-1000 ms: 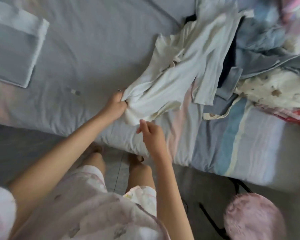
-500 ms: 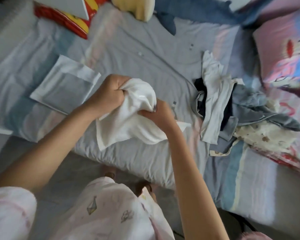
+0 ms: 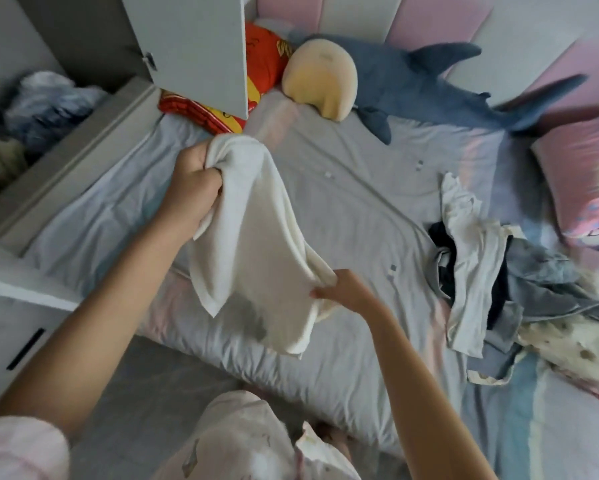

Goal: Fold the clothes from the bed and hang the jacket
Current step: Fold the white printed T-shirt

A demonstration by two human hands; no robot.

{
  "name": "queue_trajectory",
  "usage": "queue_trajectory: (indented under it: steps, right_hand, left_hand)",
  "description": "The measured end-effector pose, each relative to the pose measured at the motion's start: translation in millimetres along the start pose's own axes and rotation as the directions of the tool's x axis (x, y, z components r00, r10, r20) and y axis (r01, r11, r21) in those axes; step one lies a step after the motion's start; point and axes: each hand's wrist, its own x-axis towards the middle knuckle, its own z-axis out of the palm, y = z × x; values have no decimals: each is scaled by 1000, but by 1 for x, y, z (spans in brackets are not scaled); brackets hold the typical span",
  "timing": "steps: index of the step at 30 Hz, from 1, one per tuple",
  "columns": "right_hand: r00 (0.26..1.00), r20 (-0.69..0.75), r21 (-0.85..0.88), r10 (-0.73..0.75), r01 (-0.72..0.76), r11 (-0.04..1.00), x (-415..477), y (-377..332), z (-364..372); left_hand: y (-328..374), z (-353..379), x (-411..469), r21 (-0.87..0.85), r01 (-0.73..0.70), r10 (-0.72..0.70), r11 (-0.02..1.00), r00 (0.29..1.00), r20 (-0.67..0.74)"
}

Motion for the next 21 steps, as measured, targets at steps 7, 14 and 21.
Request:
queue_trajectory:
  steps: [7,14,21]
  right_hand:
    - [885,-269,102,-379,417,903,-32,-93,-60]
    - [594,-329,40,-734,785,618,-115,-171,-99]
    - [654,-207,34,-728,748,663,-145,-131,-163]
  left_hand:
    - [0,-15,-1,45,-96,93,994,993,67]
    - [49,61,-35,431,-403,147,807,845,514]
    - [103,120,-42,47,-202,193,978,968,158]
